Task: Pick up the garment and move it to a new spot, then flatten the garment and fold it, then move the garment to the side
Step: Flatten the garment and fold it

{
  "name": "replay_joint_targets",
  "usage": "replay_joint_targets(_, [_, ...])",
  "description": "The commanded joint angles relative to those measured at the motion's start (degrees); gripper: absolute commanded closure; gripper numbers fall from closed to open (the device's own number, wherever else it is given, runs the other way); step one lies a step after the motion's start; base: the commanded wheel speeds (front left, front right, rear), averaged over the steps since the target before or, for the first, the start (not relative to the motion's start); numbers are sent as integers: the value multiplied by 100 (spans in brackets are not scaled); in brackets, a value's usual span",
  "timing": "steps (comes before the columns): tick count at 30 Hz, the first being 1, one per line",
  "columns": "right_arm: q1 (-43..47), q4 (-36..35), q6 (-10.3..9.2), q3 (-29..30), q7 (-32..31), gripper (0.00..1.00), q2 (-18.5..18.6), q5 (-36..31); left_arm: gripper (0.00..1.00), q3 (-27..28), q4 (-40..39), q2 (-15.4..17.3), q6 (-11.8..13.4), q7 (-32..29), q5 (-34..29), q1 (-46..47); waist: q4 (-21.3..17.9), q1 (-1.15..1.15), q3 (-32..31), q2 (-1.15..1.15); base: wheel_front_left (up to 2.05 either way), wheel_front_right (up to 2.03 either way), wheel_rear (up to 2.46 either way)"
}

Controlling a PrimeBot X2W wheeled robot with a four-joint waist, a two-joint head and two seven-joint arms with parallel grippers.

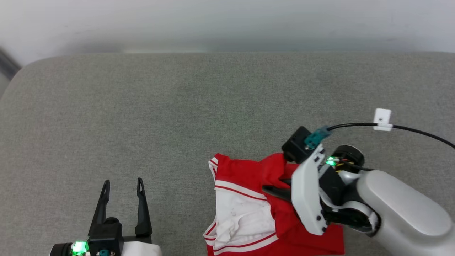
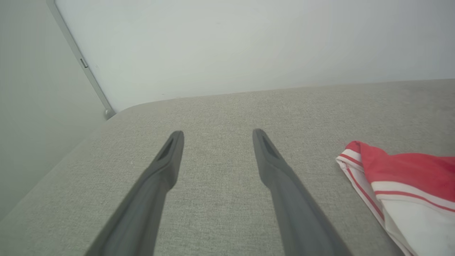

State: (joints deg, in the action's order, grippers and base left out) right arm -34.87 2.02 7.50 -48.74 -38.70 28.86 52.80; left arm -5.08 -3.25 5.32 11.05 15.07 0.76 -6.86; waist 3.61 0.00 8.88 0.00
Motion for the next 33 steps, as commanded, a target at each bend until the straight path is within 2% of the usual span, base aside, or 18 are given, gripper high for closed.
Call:
replay_joint_targets(1, [-238, 210, -2, -202, 38, 100, -182, -110, 0, -12, 13, -13, -25, 13, 11, 100, 49, 0, 128, 0, 0, 0, 0])
replay_joint_targets(8, [-811, 1479, -1, -1286, 250, 100, -776, -378, 0, -39, 74, -73, -49, 13, 27, 306, 178, 0, 393, 0, 0, 0, 0])
replay_joint_targets(14, [-922, 2210, -3, -1856, 704, 100, -936, -308, 0, 4, 106, -104, -58, 13, 32, 333, 173, 0, 417, 0, 0, 0, 0])
replay_joint_targets(15, [-965, 2242, -5, -1887, 830, 71, -944, -286, 0, 24, 113, -106, -58, 13, 33, 302, 148, 0, 394, 0, 0, 0, 0])
replay_joint_targets(16, [-1032, 2246, -6, -1899, 993, 23, -939, -270, 0, 42, 123, -107, -64, 13, 28, 267, 124, 0, 361, 0, 0, 0, 0])
replay_joint_targets(17, [-1100, 2222, -5, -1915, 1161, 0, -919, -257, 0, 54, 129, -104, -80, 13, 27, 224, 100, 0, 321, 0, 0, 0, 0])
replay_joint_targets(20, [-1226, 2075, -4, -1867, 1747, 0, -755, -288, 0, 80, 150, -97, -112, 13, 21, 149, 25, 0, 173, 0, 0, 0, 0])
replay_joint_targets(21, [-1309, 1934, -4, -1599, 2543, 0, -508, -499, 0, 121, 155, -96, -130, 13, 24, 97, -51, 0, 30, 0, 0, 0, 0])
replay_joint_targets(25, [-1149, 2027, -3, -792, 3782, 0, -262, -1053, 0, 176, 140, -96, -162, 13, 15, -4, -148, 0, -128, 0, 0, 0, 0])
replay_joint_targets(29, [-695, 2314, -3, 340, 4886, 0, -282, -1847, 0, 210, 115, -88, -180, 13, -4, -113, -236, 0, -239, 0, 0, 0, 0])
replay_joint_targets(33, [-64, 2436, -3, 1642, 5309, 0, -489, -2646, 0, 253, 85, -98, -175, 13, -6, -177, -303, 0, -328, 0, 0, 0, 0])
